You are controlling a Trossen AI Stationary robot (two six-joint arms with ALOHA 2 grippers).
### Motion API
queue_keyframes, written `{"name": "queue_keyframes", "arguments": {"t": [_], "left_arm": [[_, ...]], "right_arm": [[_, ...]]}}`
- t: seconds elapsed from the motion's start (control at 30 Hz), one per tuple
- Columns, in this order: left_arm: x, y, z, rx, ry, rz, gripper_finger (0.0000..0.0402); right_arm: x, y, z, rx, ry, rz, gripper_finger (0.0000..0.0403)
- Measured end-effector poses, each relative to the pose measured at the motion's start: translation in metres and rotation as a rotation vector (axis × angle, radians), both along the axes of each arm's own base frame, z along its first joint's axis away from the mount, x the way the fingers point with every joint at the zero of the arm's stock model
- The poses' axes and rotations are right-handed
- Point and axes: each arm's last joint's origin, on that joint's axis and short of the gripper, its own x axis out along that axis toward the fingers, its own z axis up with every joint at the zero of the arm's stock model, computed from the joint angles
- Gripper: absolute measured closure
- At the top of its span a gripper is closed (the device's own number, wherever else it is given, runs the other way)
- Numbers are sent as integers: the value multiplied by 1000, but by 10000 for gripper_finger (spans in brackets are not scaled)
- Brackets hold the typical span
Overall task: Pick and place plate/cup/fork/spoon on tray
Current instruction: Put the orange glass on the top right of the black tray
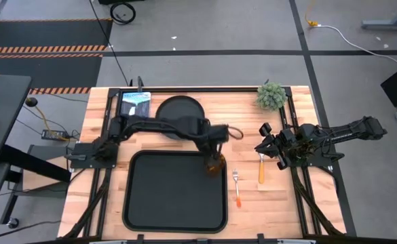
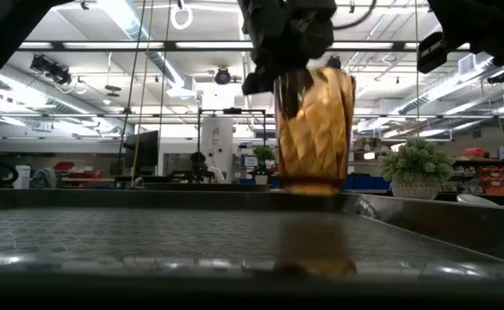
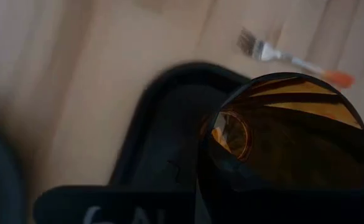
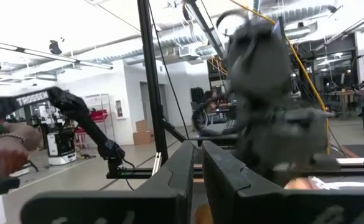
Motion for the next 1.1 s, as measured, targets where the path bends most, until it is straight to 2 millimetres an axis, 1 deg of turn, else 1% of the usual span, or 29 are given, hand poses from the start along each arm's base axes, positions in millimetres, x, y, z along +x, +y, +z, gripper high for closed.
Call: {"name": "queue_keyframes", "arguments": {"t": [0.1, 0.4, 0.63, 0.73, 0.93, 1.1], "left_arm": [[5, -5, -16, 14, 34, -4, 388], [8, -4, -17, 109, 15, 31, 375], [9, -3, -17, 123, 4, 35, 370], [10, -3, -19, 125, 7, 39, 353], [10, -4, -20, 122, 10, 38, 306], [9, -4, -19, 118, 12, 42, 282]], "right_arm": [[0, 0, 0, 0, -1, 0, 362], [0, 0, 0, 10, 3, 4, 362], [0, 0, 0, 10, 3, 5, 362], [0, 0, 0, 10, 4, 5, 362], [0, 0, 0, 10, 4, 6, 362], [0, 0, 0, 10, 4, 6, 362]]}}
